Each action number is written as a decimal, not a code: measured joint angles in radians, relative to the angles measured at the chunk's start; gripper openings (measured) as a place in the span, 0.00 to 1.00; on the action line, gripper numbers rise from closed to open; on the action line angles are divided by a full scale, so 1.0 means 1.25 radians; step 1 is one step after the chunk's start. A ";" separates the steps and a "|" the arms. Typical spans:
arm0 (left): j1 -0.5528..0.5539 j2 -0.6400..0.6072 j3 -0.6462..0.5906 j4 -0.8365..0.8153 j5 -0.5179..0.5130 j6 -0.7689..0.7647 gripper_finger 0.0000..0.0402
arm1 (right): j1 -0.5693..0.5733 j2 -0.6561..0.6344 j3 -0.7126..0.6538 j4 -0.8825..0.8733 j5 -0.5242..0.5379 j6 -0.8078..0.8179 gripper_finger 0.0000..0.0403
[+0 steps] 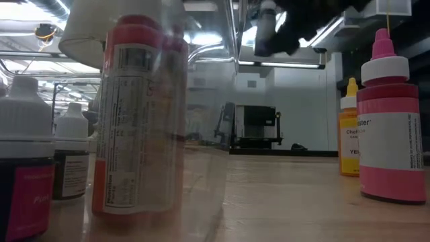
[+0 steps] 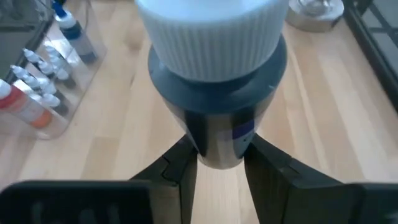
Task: Pick & Place food coloring
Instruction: Put the large violet food coloring bottle into the bin
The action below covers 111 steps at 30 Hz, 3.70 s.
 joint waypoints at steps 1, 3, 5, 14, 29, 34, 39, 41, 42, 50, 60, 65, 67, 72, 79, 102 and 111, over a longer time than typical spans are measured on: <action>0.014 0.000 0.000 0.028 0.007 0.027 0.52 | -0.001 0.011 0.022 -0.011 -0.005 -0.007 0.29; 0.044 0.000 0.000 0.094 0.045 0.081 0.52 | 0.002 0.047 0.073 -0.035 -0.006 -0.020 0.29; 0.072 0.003 0.000 0.159 0.100 0.129 0.53 | 0.010 0.092 0.124 -0.064 -0.014 -0.020 0.29; 0.138 0.035 0.000 0.249 0.190 0.192 0.64 | 0.015 0.258 0.315 -0.130 -0.096 -0.020 0.30; 0.139 0.063 0.000 0.309 0.188 0.194 0.66 | 0.023 0.336 0.397 -0.125 -0.123 -0.063 0.30; 0.139 0.064 0.000 0.308 0.188 0.192 0.66 | 0.023 0.336 0.397 -0.123 -0.124 -0.067 0.30; 0.139 0.066 0.000 0.308 0.190 0.185 0.66 | 0.023 0.336 0.397 -0.120 -0.124 -0.074 0.30; 0.139 0.066 0.000 0.307 0.196 0.185 0.66 | 0.023 0.336 0.397 -0.120 -0.124 -0.074 0.30; 0.139 0.066 0.000 0.306 0.201 0.184 0.66 | 0.023 0.336 0.397 -0.120 -0.124 -0.075 0.30; 0.139 0.066 0.000 0.296 0.187 0.177 0.57 | 0.022 0.336 0.397 -0.120 -0.123 -0.074 0.30; 0.139 0.066 0.000 0.297 0.192 0.177 0.37 | 0.022 0.336 0.397 -0.118 -0.121 -0.077 0.30; 0.139 0.066 0.000 0.297 0.193 0.176 0.38 | 0.022 0.336 0.397 -0.117 -0.121 -0.079 0.36; 0.139 0.066 0.000 0.297 0.193 0.176 0.38 | 0.022 0.336 0.397 -0.116 -0.121 -0.081 0.39; 0.139 0.066 0.000 0.295 0.193 0.176 0.37 | 0.022 0.327 0.396 -0.115 -0.123 -0.100 0.47; 0.136 0.042 0.021 0.227 0.181 0.180 0.38 | 0.024 0.252 0.423 -0.187 -0.094 -0.143 0.54; -0.352 0.004 0.011 0.034 0.000 -0.269 0.37 | 0.034 0.104 0.391 -0.266 0.122 -0.194 0.46; -0.559 0.007 -0.151 0.081 -0.153 -0.581 0.37 | 0.034 0.121 0.391 -0.252 0.123 -0.133 0.45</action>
